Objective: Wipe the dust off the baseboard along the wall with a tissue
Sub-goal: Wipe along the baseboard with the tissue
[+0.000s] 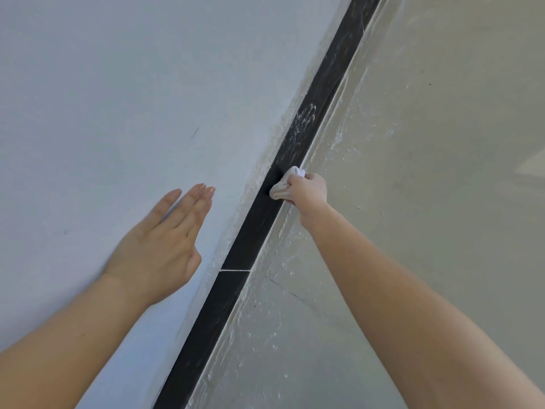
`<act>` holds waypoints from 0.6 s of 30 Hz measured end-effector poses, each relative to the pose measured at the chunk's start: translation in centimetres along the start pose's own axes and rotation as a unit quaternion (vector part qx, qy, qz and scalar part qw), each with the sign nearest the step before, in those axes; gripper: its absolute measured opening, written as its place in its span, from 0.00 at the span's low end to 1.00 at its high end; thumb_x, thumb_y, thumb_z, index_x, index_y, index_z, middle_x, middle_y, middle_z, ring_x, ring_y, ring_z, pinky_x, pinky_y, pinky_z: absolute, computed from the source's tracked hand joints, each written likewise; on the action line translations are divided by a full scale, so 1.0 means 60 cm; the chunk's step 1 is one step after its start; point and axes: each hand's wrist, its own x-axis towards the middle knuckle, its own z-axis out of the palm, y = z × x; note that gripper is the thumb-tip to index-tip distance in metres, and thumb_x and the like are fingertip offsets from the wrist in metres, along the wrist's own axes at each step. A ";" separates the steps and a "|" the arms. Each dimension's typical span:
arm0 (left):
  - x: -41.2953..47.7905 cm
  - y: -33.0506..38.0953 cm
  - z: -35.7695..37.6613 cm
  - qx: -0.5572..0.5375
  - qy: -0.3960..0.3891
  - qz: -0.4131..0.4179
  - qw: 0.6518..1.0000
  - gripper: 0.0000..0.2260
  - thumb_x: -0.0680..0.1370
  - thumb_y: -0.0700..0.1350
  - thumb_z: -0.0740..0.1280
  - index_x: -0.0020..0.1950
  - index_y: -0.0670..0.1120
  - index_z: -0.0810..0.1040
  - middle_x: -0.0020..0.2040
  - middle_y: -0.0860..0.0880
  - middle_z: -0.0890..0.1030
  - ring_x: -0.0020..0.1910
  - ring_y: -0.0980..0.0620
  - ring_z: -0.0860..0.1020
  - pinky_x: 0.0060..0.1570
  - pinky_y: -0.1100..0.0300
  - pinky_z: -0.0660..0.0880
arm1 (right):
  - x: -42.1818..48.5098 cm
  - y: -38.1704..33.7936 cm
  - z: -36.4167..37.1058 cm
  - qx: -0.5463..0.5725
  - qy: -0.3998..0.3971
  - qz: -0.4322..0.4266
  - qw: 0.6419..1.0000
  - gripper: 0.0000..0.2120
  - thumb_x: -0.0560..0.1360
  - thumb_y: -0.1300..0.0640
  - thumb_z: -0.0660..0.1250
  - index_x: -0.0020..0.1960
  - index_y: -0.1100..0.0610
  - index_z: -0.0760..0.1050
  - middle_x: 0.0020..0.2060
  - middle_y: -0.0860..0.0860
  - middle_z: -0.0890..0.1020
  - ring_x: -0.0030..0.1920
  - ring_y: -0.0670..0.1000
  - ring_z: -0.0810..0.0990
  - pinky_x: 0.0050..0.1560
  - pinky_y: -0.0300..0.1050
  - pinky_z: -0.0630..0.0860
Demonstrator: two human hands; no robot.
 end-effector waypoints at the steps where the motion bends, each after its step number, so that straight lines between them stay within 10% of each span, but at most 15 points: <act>1: 0.000 0.003 -0.011 -0.017 -0.027 -0.009 0.999 0.29 0.75 0.45 0.44 0.75 0.35 0.55 0.76 0.42 0.56 0.76 0.47 0.49 0.75 0.51 0.41 | -0.009 -0.005 -0.010 -0.023 -0.005 -0.005 1.000 0.09 0.76 0.61 0.61 0.56 0.58 0.71 0.41 0.53 0.77 0.43 0.51 0.78 0.50 0.45 0.76; 5: 0.003 0.012 -0.048 -0.010 -0.107 -0.002 0.994 0.30 0.78 0.50 0.42 0.73 0.40 0.30 0.74 0.46 0.30 0.69 0.51 0.24 0.66 0.52 0.22 | -0.070 -0.008 -0.044 -0.105 -0.055 0.031 0.992 0.06 0.76 0.61 0.63 0.53 0.58 0.71 0.38 0.52 0.76 0.48 0.55 0.82 0.55 0.50 0.80; 11: 0.036 -0.027 -0.124 -0.064 -0.173 -0.034 0.982 0.29 0.80 0.51 0.45 0.76 0.42 0.37 0.76 0.48 0.34 0.74 0.50 0.33 0.73 0.54 0.34 | -0.138 -0.048 -0.089 -0.204 -0.105 0.038 0.973 0.07 0.76 0.62 0.63 0.39 0.58 0.71 0.36 0.53 0.76 0.43 0.54 0.80 0.51 0.47 0.81; 18: 0.100 -0.020 -0.136 -0.134 -0.057 -0.048 0.988 0.28 0.81 0.51 0.45 0.76 0.39 0.39 0.76 0.44 0.36 0.74 0.46 0.33 0.69 0.51 0.29 | -0.106 -0.126 -0.090 -0.260 -0.079 0.011 0.962 0.08 0.75 0.65 0.63 0.37 0.60 0.70 0.35 0.54 0.75 0.37 0.52 0.78 0.47 0.47 0.81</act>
